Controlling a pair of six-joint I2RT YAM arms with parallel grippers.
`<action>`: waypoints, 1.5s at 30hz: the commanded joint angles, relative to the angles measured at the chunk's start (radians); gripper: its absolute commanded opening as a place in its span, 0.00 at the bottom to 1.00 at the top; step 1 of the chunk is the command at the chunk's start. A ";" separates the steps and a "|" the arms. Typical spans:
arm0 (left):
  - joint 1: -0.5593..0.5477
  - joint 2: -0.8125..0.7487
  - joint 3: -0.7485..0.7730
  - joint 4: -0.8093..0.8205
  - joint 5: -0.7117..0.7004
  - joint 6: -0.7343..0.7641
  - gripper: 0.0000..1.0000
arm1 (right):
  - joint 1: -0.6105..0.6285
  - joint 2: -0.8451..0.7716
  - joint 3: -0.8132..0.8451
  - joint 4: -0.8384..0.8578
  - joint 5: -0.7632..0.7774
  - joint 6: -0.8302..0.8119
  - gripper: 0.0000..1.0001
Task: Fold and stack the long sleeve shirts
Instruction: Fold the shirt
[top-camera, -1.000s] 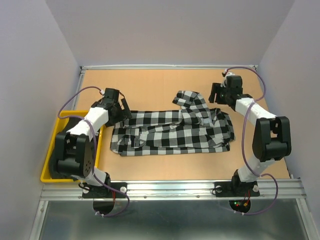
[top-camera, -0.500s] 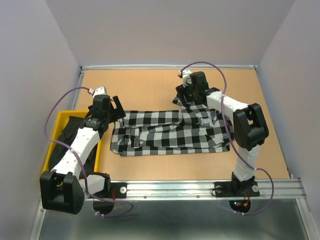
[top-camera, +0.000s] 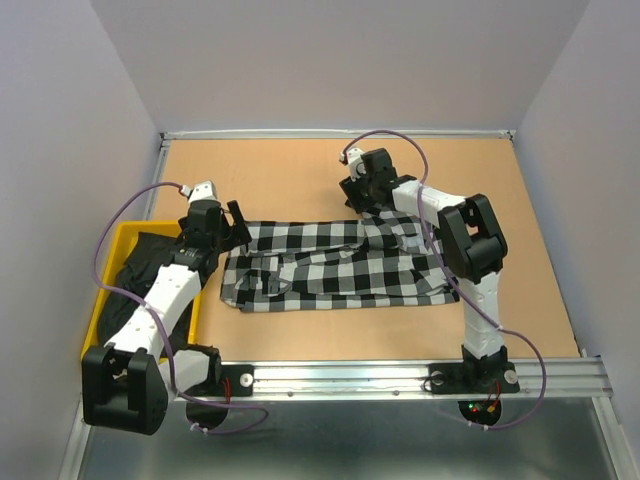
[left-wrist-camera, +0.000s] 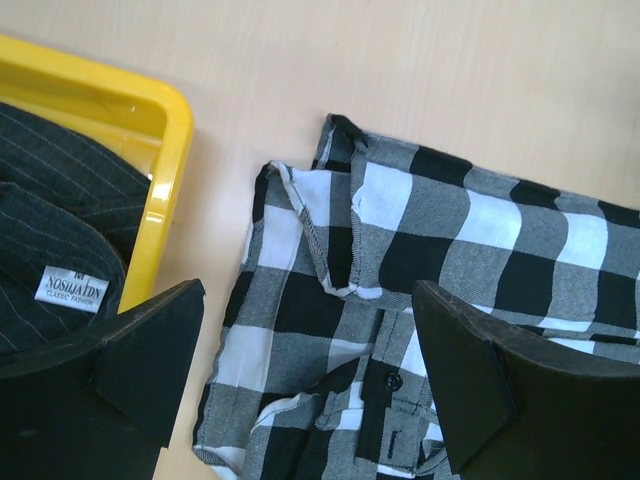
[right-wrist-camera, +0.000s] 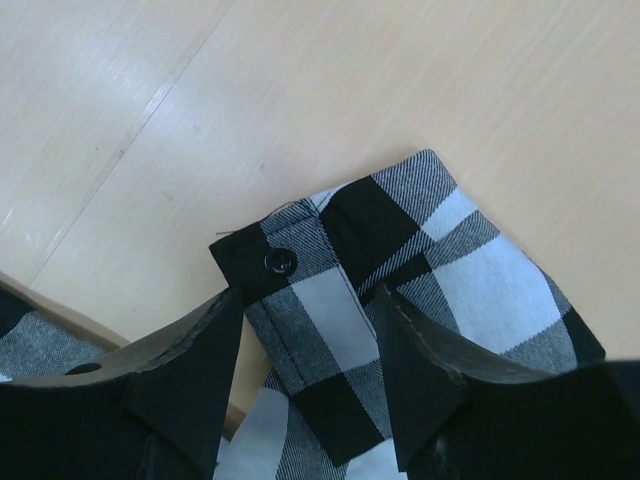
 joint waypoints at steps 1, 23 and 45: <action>0.000 -0.033 -0.004 0.052 -0.011 0.019 0.96 | 0.009 0.039 0.075 0.018 -0.027 -0.012 0.59; 0.000 -0.047 -0.005 0.061 -0.037 0.026 0.97 | 0.015 0.024 0.172 0.009 0.129 -0.009 0.01; -0.002 -0.146 -0.014 0.048 0.014 0.002 0.96 | 0.015 -0.665 -0.043 -0.218 -0.030 0.229 0.01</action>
